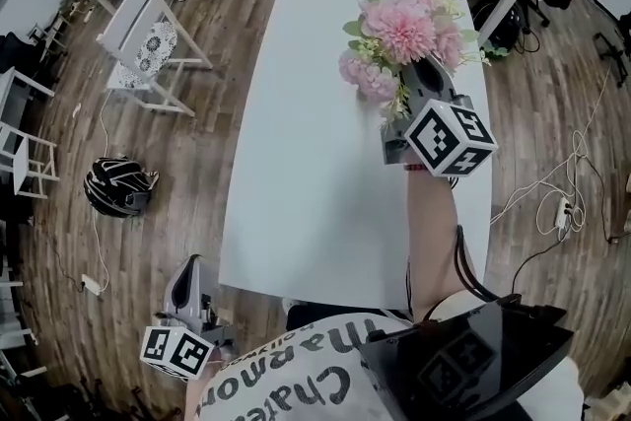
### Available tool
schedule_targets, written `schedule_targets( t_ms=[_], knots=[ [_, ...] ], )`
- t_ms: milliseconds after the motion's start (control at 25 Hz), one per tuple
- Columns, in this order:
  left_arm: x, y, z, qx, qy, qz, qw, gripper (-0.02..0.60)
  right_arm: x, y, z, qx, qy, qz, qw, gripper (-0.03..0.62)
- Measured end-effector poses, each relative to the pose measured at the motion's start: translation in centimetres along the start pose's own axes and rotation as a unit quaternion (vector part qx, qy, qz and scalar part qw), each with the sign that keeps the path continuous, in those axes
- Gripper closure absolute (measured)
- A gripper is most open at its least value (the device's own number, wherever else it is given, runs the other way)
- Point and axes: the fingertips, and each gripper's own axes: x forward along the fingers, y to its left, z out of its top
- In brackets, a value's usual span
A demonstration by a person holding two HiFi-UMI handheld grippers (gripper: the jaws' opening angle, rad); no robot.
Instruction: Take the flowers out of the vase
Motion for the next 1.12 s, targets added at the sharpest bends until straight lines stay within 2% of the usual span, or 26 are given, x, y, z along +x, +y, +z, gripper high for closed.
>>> schedule_targets(
  t_ms=[360, 560, 760, 960, 1120],
  knots=[
    [-1.6, -0.2, 0.6, -0.008, -0.024, -0.014, 0.9996, 0.577, -2.3, 1.4, 4.1, 0.006, -0.024, 0.004, 1.0, 0.559],
    [-2.0, 0.4, 1.5, -0.011, -0.044, -0.035, 0.9984, 0.577, -3.3, 3.1, 4.9, 0.016, -0.028, 0.005, 0.999, 0.56],
    [-2.8, 0.5, 2.1, -0.008, -0.053, -0.056, 0.997, 0.577, -5.0, 5.5, 6.6, -0.001, -0.036, 0.011, 0.999, 0.56],
    [-3.2, 0.4, 3.5, -0.001, -0.071, -0.086, 0.9937, 0.577, -7.3, 9.2, 6.7, -0.001, -0.035, 0.022, 0.999, 0.561],
    [-2.8, -1.7, 5.3, 0.003, -0.086, -0.151, 0.9848, 0.577, -9.3, 12.4, 5.4, 0.014, -0.027, 0.034, 0.999, 0.562]
  ],
)
